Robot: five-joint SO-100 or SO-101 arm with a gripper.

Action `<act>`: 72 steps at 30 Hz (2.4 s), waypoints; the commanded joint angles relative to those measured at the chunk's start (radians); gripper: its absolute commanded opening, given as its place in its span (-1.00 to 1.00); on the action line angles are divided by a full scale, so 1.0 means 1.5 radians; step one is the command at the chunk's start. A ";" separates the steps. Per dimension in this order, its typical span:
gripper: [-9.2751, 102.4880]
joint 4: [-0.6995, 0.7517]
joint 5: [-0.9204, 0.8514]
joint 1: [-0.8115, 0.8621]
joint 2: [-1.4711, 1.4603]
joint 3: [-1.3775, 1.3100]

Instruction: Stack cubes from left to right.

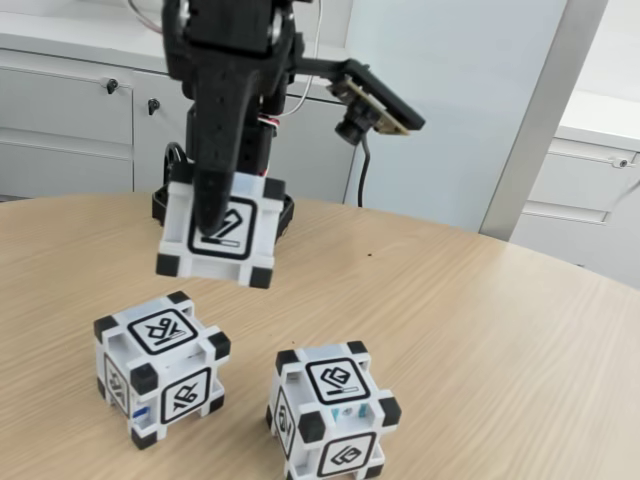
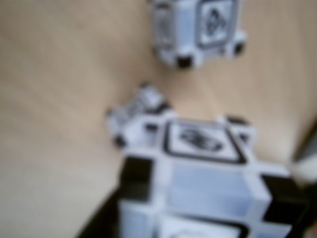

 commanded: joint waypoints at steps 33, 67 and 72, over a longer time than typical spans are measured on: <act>-0.48 -0.005 -0.043 0.101 -0.112 -0.040; -0.47 -0.012 -0.016 0.082 -0.126 -0.104; -0.47 -0.012 -0.013 0.059 -0.126 -0.103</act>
